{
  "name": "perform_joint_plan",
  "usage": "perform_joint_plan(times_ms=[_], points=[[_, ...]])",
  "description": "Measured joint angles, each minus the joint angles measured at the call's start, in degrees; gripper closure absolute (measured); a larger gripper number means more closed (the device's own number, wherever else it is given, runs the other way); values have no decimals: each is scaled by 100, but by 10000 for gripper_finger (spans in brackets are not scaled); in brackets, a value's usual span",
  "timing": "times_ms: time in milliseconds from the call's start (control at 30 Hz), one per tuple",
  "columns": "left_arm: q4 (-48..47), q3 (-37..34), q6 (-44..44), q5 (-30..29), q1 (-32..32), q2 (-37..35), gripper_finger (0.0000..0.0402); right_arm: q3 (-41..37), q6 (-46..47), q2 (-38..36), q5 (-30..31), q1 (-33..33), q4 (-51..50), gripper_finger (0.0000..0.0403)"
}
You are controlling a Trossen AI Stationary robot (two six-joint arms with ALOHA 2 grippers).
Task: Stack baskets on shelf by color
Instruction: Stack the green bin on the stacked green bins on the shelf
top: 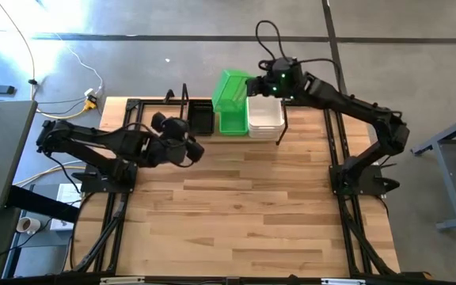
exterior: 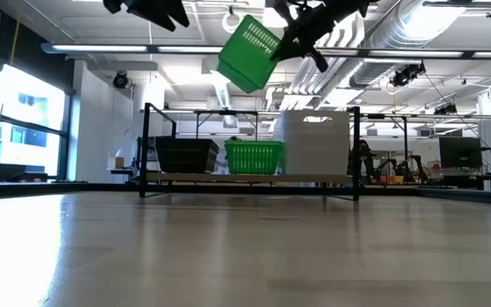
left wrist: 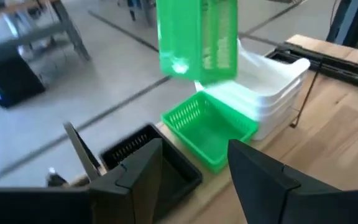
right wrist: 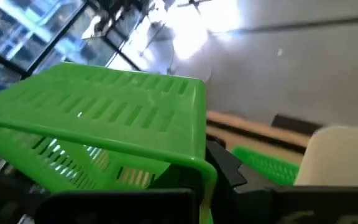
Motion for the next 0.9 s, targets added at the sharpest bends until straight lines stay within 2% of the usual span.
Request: perform_joint_plan(times_ms=[167, 367, 633, 733, 900], points=[[113, -1, 1323, 49, 103, -65, 229, 0, 165, -2, -771, -129, -427, 403], [366, 4, 2545, 723, 83, -59, 229, 2, 425, -2, -1285, 10, -852, 403], [411, 4, 3572, 2220, -48, -58, 229, 2, 1402, -2, -828, 615, -1522, 403], [426, 4, 3914, 2461, -230, -58, 229, 2, 1960, -2, -646, 858, -1576, 403], [474, 3, 4596, 2534, -614, -56, 229, 2, 2842, 2, -426, 1194, -1819, 403]])
